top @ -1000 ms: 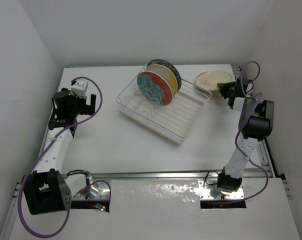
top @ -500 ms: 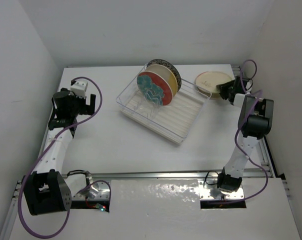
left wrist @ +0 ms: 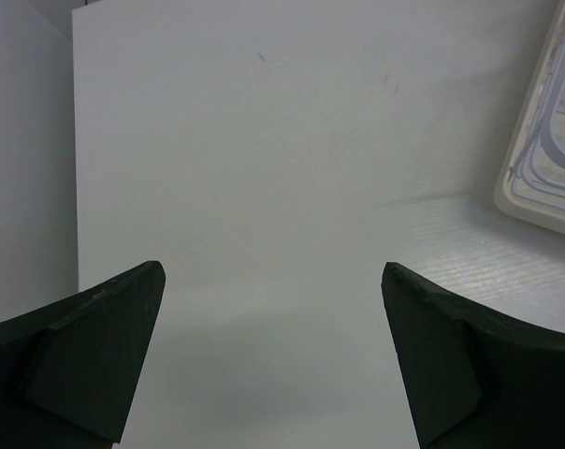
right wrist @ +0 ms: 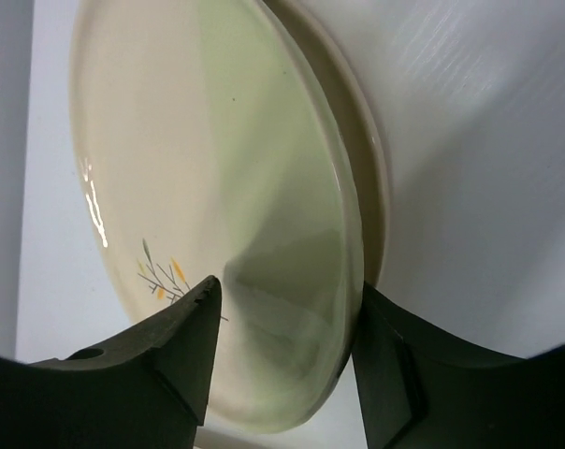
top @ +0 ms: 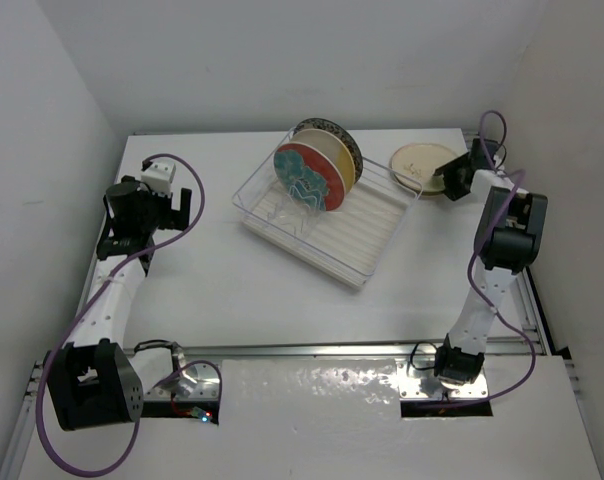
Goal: Unload the plates from the dish rack
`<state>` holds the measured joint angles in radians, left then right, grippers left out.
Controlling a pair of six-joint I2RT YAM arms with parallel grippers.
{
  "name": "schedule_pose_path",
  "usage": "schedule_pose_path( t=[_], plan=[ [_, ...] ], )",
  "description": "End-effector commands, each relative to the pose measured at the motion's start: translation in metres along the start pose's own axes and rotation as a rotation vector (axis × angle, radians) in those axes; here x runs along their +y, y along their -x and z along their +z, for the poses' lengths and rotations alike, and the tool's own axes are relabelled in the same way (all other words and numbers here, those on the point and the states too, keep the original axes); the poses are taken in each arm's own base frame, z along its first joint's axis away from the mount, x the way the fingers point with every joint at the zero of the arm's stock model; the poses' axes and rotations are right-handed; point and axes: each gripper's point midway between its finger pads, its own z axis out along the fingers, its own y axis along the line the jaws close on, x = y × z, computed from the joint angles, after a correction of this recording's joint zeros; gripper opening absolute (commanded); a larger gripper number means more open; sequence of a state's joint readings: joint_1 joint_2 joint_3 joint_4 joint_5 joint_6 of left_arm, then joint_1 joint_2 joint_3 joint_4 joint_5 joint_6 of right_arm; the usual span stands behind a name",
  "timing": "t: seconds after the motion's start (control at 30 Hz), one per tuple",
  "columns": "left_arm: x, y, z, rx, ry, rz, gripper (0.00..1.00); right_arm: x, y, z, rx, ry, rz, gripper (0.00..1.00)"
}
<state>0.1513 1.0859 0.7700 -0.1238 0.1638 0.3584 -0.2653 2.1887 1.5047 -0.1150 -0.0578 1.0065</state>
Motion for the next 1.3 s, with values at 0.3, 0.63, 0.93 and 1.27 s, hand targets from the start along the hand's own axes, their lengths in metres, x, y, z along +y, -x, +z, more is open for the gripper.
schedule_pose_path(
  t=[0.3, 0.63, 0.93, 1.27],
  plan=[
    [0.004, 0.020, -0.001, -0.067, 0.015, 0.036, 1.00, 0.013, 0.017, -0.013, -0.014, -0.051, -0.128, 0.60],
    [0.006, 0.015, -0.004, -0.053, 0.031, 0.050, 1.00, 0.009, 0.018, -0.001, -0.027, -0.068, -0.129, 0.36],
    [0.007, 0.014, -0.006, -0.049, 0.036, 0.055, 1.00, 0.015, 0.027, -0.017, -0.057, -0.065, -0.155, 0.39],
    [-0.001, 0.028, -0.009, -0.101, -0.016, 0.063, 1.00, 0.076, 0.065, -0.127, -0.257, 0.101, -0.477, 0.61]
  ],
)
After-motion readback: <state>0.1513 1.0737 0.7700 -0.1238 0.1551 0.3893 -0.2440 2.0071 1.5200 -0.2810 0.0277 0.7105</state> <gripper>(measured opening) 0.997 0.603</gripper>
